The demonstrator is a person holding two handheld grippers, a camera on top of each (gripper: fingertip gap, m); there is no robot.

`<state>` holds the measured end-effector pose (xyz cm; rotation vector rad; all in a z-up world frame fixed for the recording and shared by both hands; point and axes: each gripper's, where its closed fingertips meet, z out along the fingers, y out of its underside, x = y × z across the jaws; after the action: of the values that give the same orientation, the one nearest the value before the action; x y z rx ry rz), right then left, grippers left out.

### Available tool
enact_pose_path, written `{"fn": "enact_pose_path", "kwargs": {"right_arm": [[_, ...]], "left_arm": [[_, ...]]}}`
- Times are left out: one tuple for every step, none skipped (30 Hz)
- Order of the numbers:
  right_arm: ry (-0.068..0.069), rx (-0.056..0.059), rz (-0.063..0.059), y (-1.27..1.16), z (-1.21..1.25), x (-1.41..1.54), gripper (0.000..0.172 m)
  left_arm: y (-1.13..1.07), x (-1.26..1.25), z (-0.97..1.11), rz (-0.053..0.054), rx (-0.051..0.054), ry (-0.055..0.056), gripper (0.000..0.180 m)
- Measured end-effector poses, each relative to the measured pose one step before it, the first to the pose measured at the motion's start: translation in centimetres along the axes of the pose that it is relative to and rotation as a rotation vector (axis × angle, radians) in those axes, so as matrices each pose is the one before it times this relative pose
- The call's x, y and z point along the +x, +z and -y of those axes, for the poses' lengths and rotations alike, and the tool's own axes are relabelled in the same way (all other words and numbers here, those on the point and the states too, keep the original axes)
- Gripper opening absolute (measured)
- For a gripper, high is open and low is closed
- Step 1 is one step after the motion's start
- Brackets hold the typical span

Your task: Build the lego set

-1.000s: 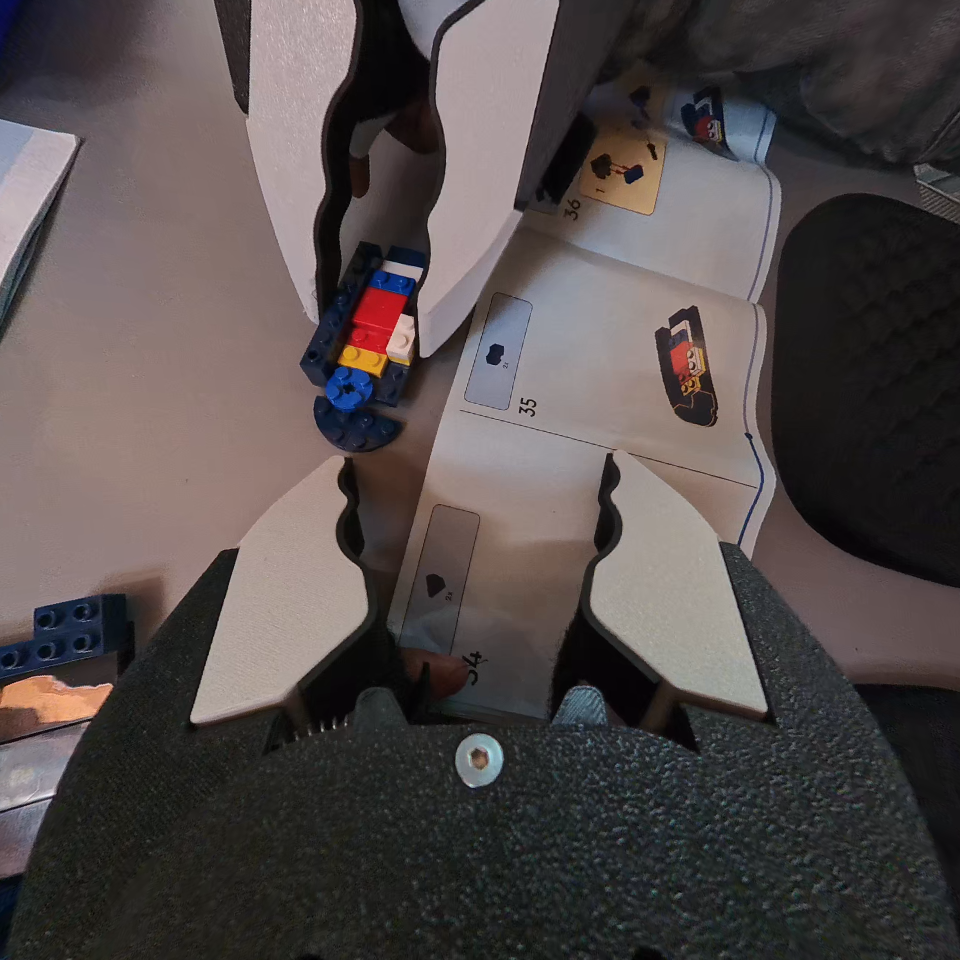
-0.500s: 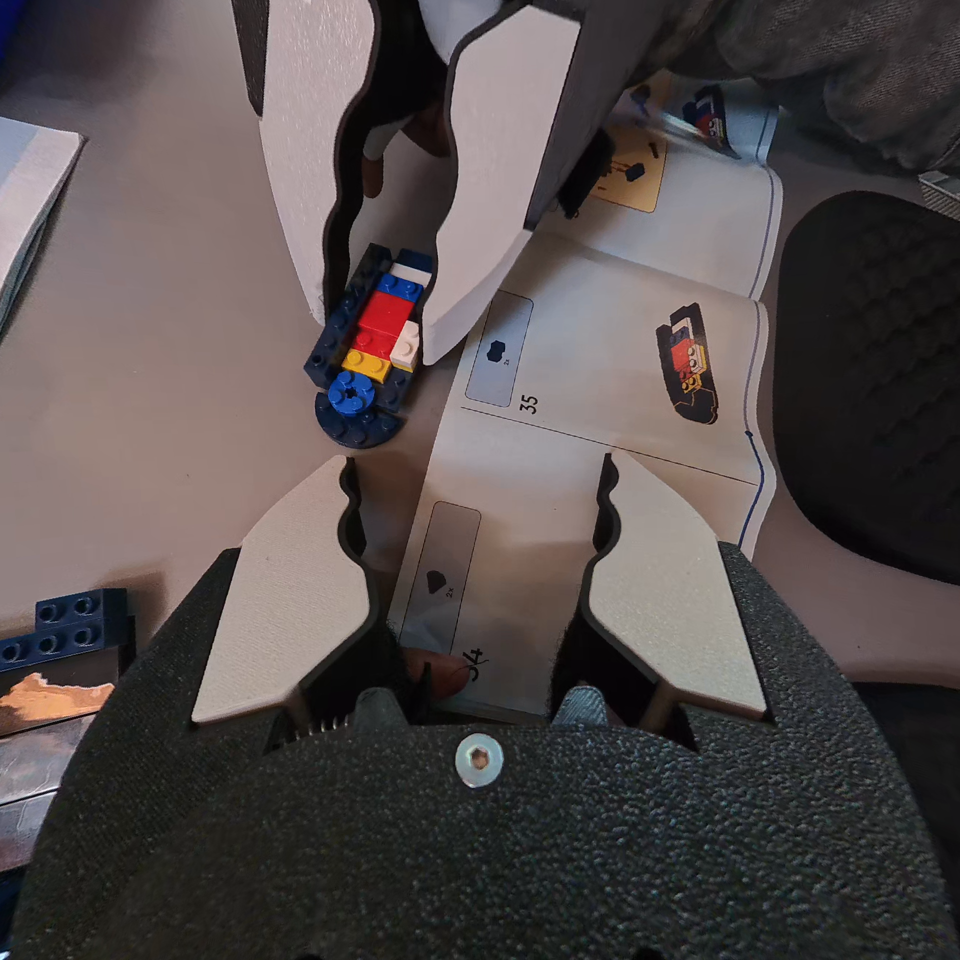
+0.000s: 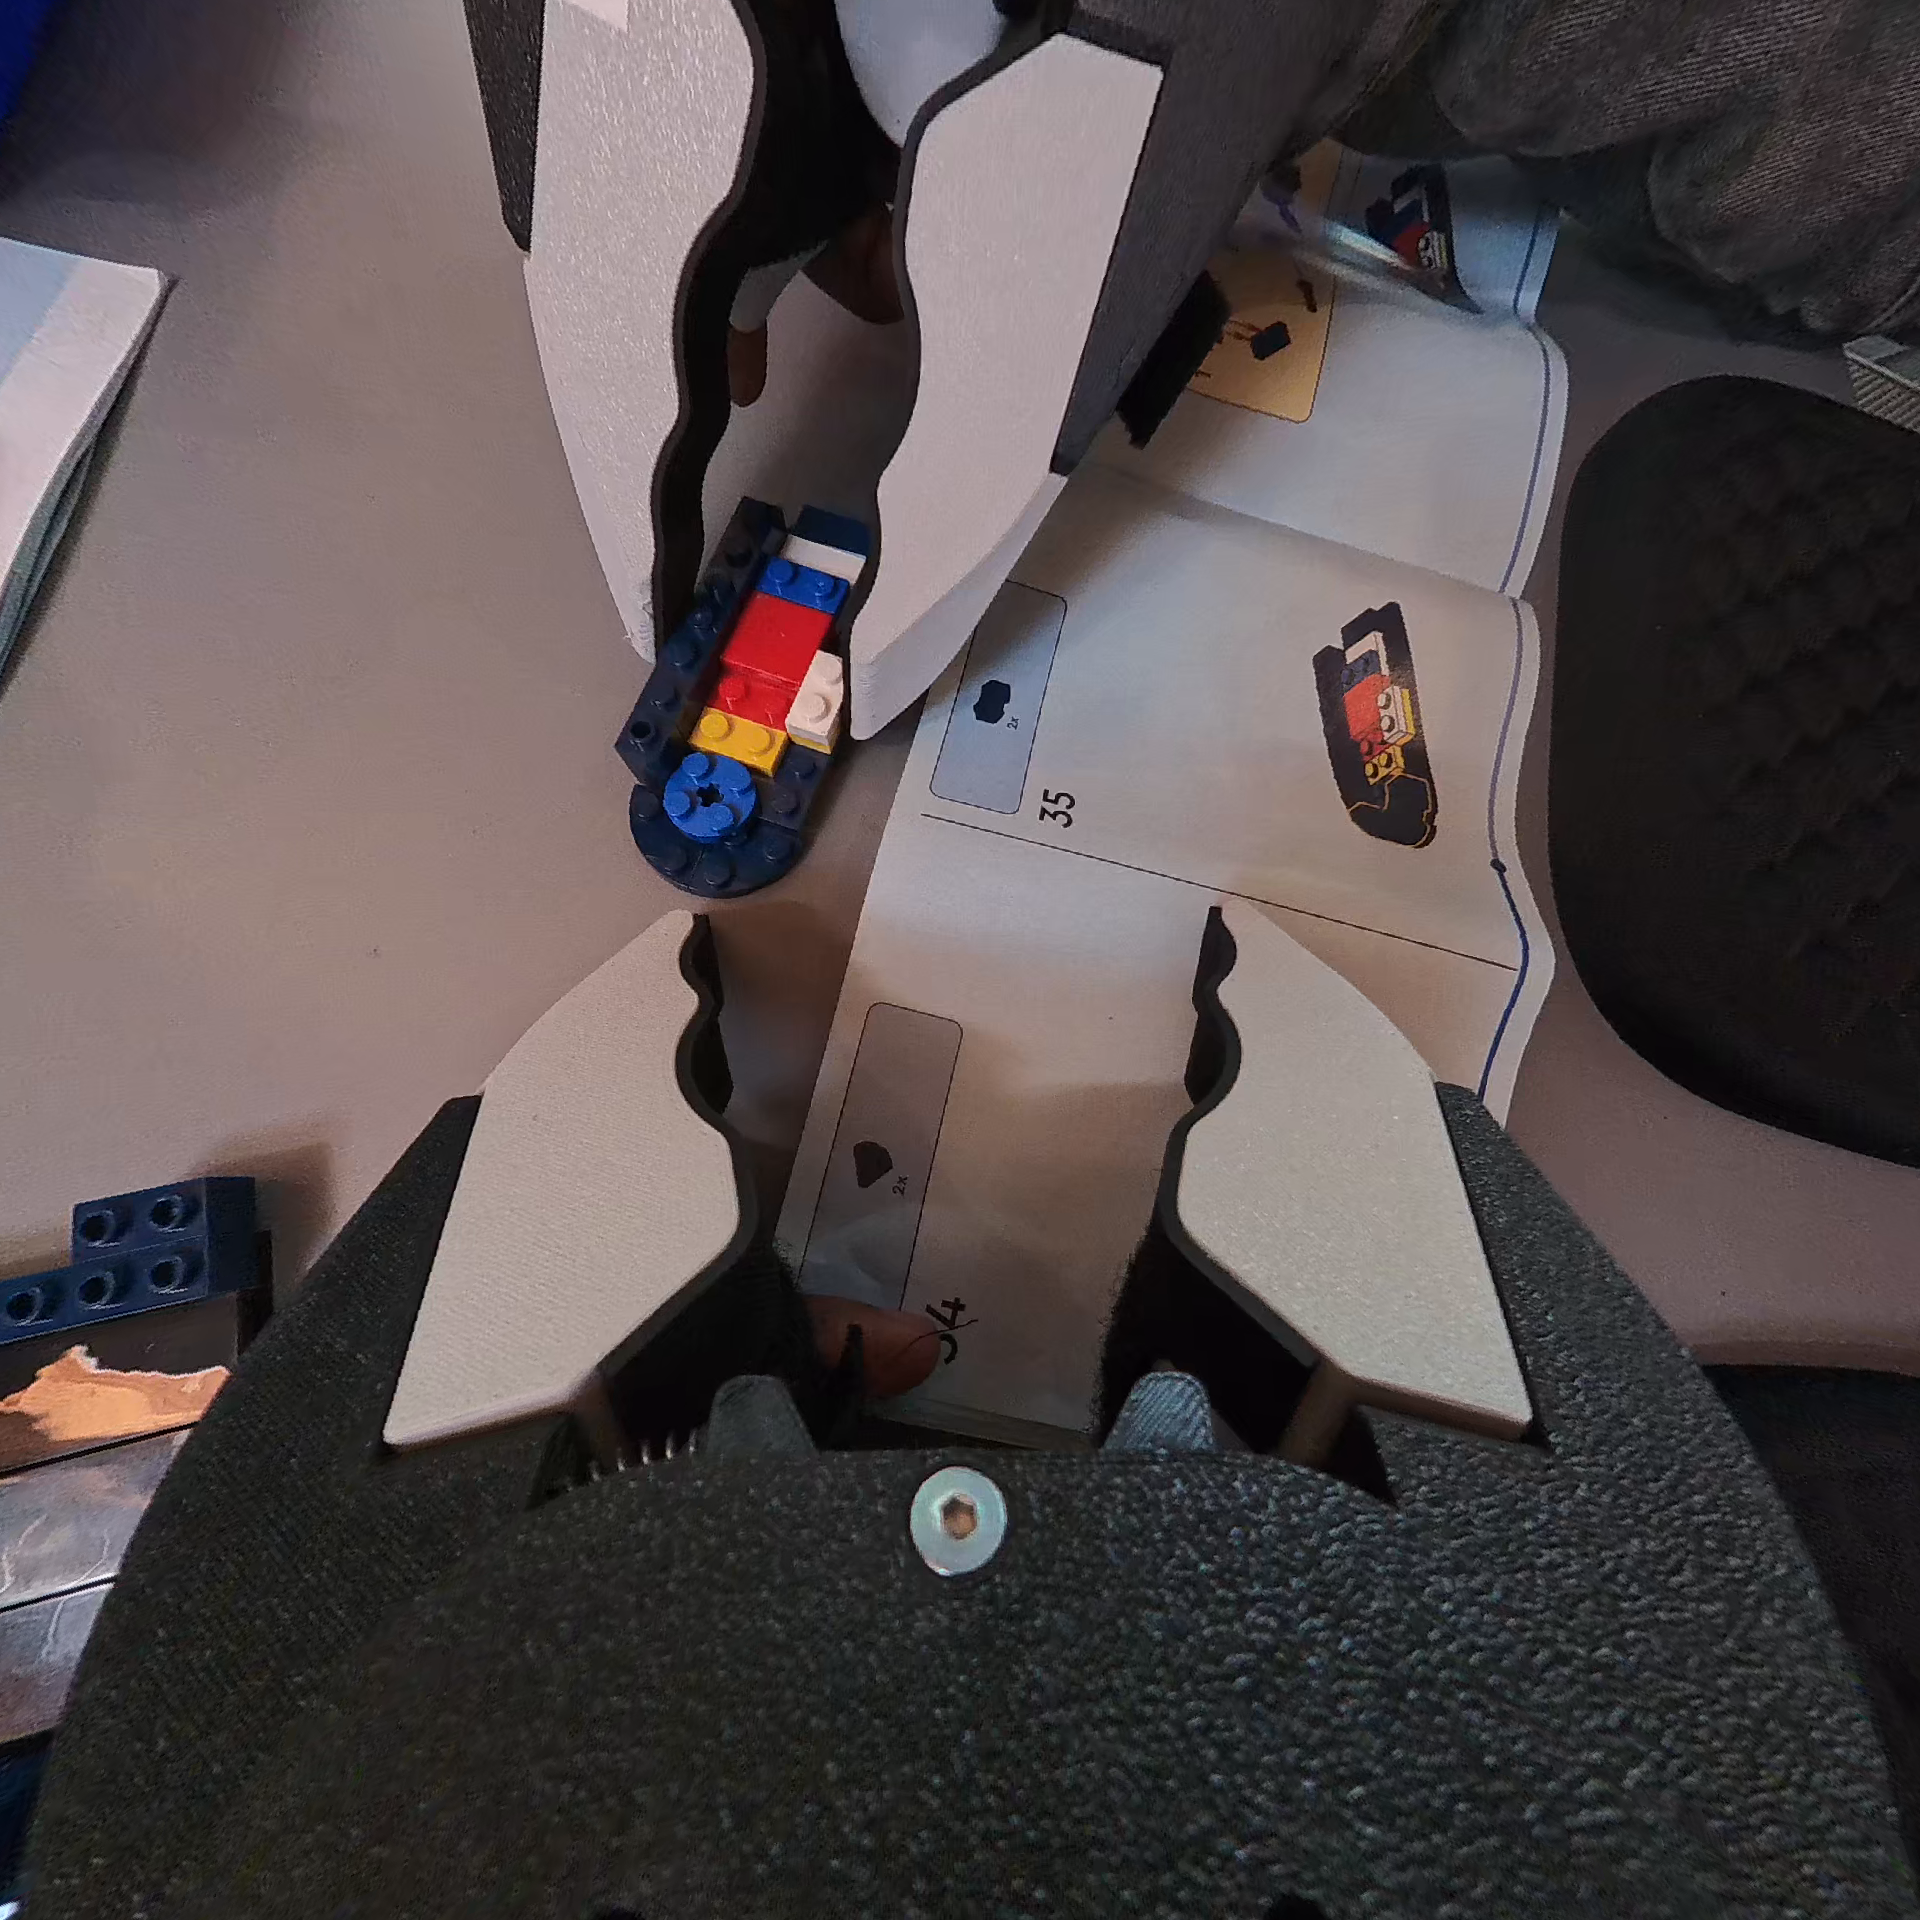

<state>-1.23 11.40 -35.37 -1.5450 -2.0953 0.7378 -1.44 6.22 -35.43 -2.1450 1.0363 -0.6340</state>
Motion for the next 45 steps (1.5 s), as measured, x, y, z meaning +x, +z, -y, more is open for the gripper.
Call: {"fn": "enact_pose_path", "kwargs": {"right_arm": [[-0.0012,0.0001,0.0003,0.010,-0.019,0.001,0.034],[-0.0022,0.0005,0.0007,0.007,-0.005,-0.006,0.034],[-0.0014,0.0007,-0.0011,0.020,-0.004,0.023,0.034],[0.0003,-0.0001,-0.0007,0.012,-0.003,0.019,0.034],[-0.0001,-0.0009,0.0005,0.014,-0.003,0.000,0.034],[-0.0019,-0.0008,-0.0013,0.022,-0.007,-0.006,0.034],[-0.0033,-0.0016,-0.0026,0.012,-0.005,0.001,0.034],[-0.0032,-0.0011,0.0001,0.008,0.008,-0.034,0.034],[-0.0017,-0.0008,0.0016,0.013,0.014,-0.041,0.034],[-0.0006,-0.0003,0.0004,0.009,0.011,-0.027,0.034],[0.0006,-0.0017,-0.0004,0.017,-0.018,-0.004,0.034],[0.0007,-0.0023,0.0012,0.019,-0.034,-0.017,0.034],[0.0001,0.0001,0.0009,0.022,-0.004,-0.010,0.034],[0.0011,0.0007,-0.0017,-0.004,0.013,0.024,0.034],[0.0007,-0.0006,-0.0008,0.007,0.005,0.021,0.034],[-0.0018,0.0013,0.0014,0.008,0.017,-0.036,0.034],[-0.0020,0.0020,0.0009,-0.002,0.039,-0.029,0.034],[0.0003,0.0024,-0.0010,-0.012,0.043,0.010,0.034],[0.0016,0.0019,0.0009,-0.009,0.045,-0.021,0.034],[0.0007,0.0022,-0.0006,-0.017,0.052,0.014,0.034],[0.0004,0.0028,-0.0023,-0.023,0.048,0.023,0.034],[0.0009,0.0012,0.0006,-0.015,0.019,-0.007,0.035],[0.0008,0.0008,0.0017,-0.011,0.021,-0.017,0.035],[0.0003,0.0022,-0.0012,0.002,0.027,0.011,0.036],[0.0004,0.0008,-0.0017,-0.010,0.023,0.020,0.037],[-0.0003,0.0028,-0.0001,-0.016,0.056,0.003,0.040],[-0.0006,0.0087,0.0001,-0.060,0.126,-0.003,0.041],[0.0007,0.0125,-0.0023,-0.091,0.185,0.052,0.041],[0.0026,0.0130,-0.0077,-0.105,0.200,0.172,0.037],[0.0036,0.0124,-0.0105,-0.090,0.183,0.224,0.030],[0.0050,0.0062,-0.0122,-0.049,0.105,0.250,0.023],[0.0036,0.0011,-0.0077,-0.006,0.021,0.168,0.018],[0.0008,-0.0022,0.0007,0.037,-0.020,0.015,0.015],[-0.0023,-0.0014,0.0014,0.052,-0.008,-0.043,0.014],[-0.0058,0.0016,0.0052,0.040,0.045,-0.131,0.014],[-0.0054,0.0034,0.0077,0.003,0.104,-0.165,0.014],[-0.0041,0.0080,0.0137,-0.014,0.212,-0.248,0.014],[-0.0015,0.0104,0.0132,-0.038,0.299,-0.213,0.016],[0.0003,0.0085,0.0040,-0.037,0.311,-0.044,0.018],[-0.0012,0.0026,-0.0017,-0.014,0.253,0.057,0.019],[-0.0049,-0.0029,-0.0049,0.016,0.181,0.098,0.018],[-0.0102,-0.0069,-0.0088,0.055,0.118,0.123,0.011],[-0.0121,-0.0124,-0.0083,0.127,0.038,0.096,0.003],[-0.0119,-0.0195,-0.0010,0.186,-0.030,-0.038,0.000],[-0.0105,-0.0266,0.0083,0.207,-0.089,-0.165,0.000]], "left_arm": [[-0.002,0.000,-0.013,0.0000,0.0003,0.0002,0.088],[0.001,-0.001,0.003,-0.0001,0.0002,0.0003,0.088],[0.005,0.005,0.001,0.0000,-0.0003,0.0001,0.088],[-0.001,-0.003,-0.002,0.0001,-0.0002,0.0002,0.088],[0.009,-0.005,-0.004,0.0001,0.0003,0.0002,0.088],[0.004,-0.007,0.006,0.0000,0.0001,-0.0001,0.088],[0.000,-0.008,-0.012,-0.0001,0.0000,0.0002,0.088],[0.002,0.000,0.004,-0.0001,0.0003,0.0002,0.088],[0.001,0.001,0.002,-0.0001,0.0001,0.0001,0.088],[0.006,0.000,-0.008,-0.0001,-0.0001,-0.0001,0.088],[0.001,-0.002,0.001,0.0000,0.0001,0.0003,0.088],[0.006,0.004,0.004,-0.0002,0.0000,0.0007,0.088],[0.007,0.009,-0.012,-0.0002,-0.0004,0.0008,0.088],[0.006,0.027,-0.002,-0.0013,-0.0006,0.0013,0.088],[0.002,0.042,-0.007,-0.0022,-0.0006,0.0019,0.088],[0.019,0.030,0.007,-0.0012,-0.0006,0.0023,0.087],[0.009,0.036,-0.002,-0.0014,-0.0006,0.0021,0.087],[0.016,0.058,-0.007,-0.0032,-0.0004,0.0022,0.087],[0.016,0.050,0.004,-0.0022,-0.0006,0.0024,0.087],[0.013,0.017,0.005,-0.0003,-0.0005,0.0017,0.087],[0.015,0.019,-0.005,-0.0010,-0.0002,0.0016,0.086],[0.009,0.020,0.004,-0.0008,-0.0001,0.0012,0.086],[0.012,0.015,0.008,-0.0009,-0.0002,0.0010,0.086],[0.007,0.024,0.001,-0.0011,-0.0004,0.0013,0.085],[0.014,0.009,-0.007,-0.0001,-0.0004,0.0014,0.085],[0.009,-0.001,0.003,0.0004,-0.0006,0.0010,0.085],[0.002,0.015,-0.001,-0.0006,-0.0001,0.0009,0.085],[-0.005,-0.008,0.011,0.0003,0.0003,0.0007,0.085],[0.003,0.000,0.018,0.0000,0.0004,0.0009,0.085],[0.014,0.007,-0.001,-0.0005,0.0001,0.0005,0.085],[0.012,0.003,-0.006,-0.0006,-0.0006,0.0000,0.085],[0.023,0.005,0.006,-0.0004,-0.0001,0.0002,0.085],[0.008,0.007,0.002,0.0006,-0.0003,0.0007,0.085],[0.002,0.000,-0.002,0.0006,-0.0002,0.0008,0.085],[-0.005,0.001,0.011,0.0003,0.0006,0.0007,0.085],[0.008,-0.003,-0.005,0.0001,0.0002,0.0001,0.085],[0.017,0.007,-0.016,-0.0006,-0.0008,-0.0007,0.085],[0.007,-0.001,0.011,-0.0003,0.0005,-0.0004,0.085],[0.013,-0.003,0.015,0.0001,0.0004,-0.0003,0.085],[0.011,-0.007,0.011,0.0005,0.0001,-0.0002,0.085],[0.005,-0.001,0.002,0.0006,-0.0002,-0.0003,0.085],[0.003,0.003,0.001,0.0008,0.0000,0.0001,0.085],[0.002,0.000,-0.002,0.0007,-0.0002,0.0005,0.085],[0.001,0.001,-0.003,0.0007,-0.0003,0.0005,0.085],[-0.003,0.007,-0.005,0.0001,0.0000,0.0000,0.085]]}}
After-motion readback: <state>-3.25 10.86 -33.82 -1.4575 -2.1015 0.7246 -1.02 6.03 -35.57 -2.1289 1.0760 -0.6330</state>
